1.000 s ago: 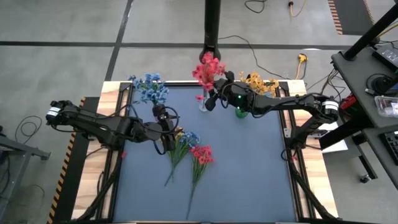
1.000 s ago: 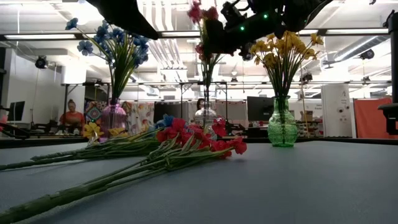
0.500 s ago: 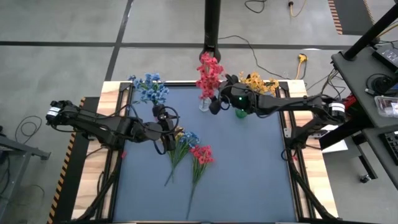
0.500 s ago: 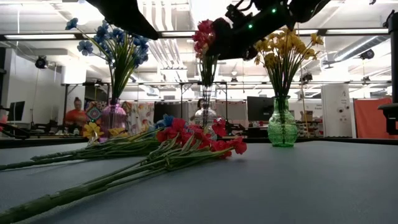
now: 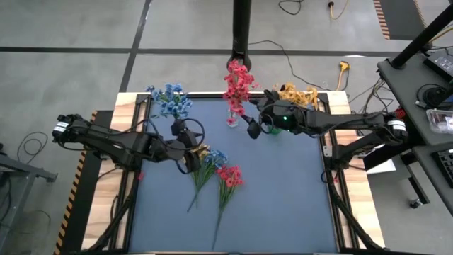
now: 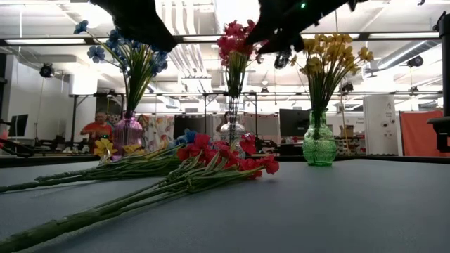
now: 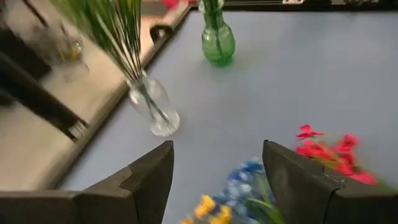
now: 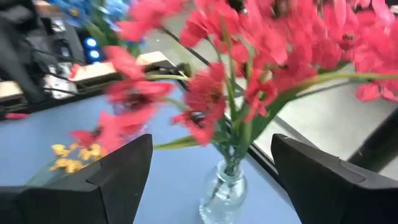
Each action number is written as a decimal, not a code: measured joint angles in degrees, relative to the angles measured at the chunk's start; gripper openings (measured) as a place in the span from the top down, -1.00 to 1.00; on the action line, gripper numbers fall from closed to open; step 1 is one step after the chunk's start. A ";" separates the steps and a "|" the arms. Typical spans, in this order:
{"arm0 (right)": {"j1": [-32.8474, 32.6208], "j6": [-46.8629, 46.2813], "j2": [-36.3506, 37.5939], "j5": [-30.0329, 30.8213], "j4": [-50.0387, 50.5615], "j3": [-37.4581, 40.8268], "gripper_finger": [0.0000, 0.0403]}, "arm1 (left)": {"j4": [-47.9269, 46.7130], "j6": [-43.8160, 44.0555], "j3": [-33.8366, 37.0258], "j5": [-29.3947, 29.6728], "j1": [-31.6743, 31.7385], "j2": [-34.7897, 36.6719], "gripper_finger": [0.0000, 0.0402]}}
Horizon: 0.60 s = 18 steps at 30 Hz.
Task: Sort flowers into vase by color
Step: Put the yellow flower into the green vase
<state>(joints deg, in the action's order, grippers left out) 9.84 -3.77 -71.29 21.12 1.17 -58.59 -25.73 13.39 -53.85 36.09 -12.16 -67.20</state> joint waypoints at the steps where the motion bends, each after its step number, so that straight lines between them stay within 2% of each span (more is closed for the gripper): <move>1: -0.49 0.03 0.63 -0.02 0.33 0.00 -0.57 | -1.85 3.08 -0.75 -1.04 0.00 -0.06 -0.14; 6: -2.50 1.95 2.75 -0.03 0.60 0.00 -0.53 | -10.05 17.70 -2.47 -5.93 -0.83 -1.37 -0.14; 11: -3.56 3.52 3.95 -0.04 0.40 0.00 -0.51 | -13.51 24.49 -2.47 -10.95 -3.07 -3.74 -0.14; 16: -5.63 4.25 6.17 -0.20 0.55 0.00 -0.51 | -16.08 26.84 -2.49 -24.03 -3.69 -5.34 -0.14; 18: -7.01 4.31 7.47 -0.23 0.77 0.00 -0.51 | -18.03 29.38 -2.49 -26.66 -3.69 -6.10 -0.14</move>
<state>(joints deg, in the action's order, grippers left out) 2.83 0.54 -63.82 20.88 1.94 -58.59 -43.77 42.78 -56.34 9.42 -15.86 -73.30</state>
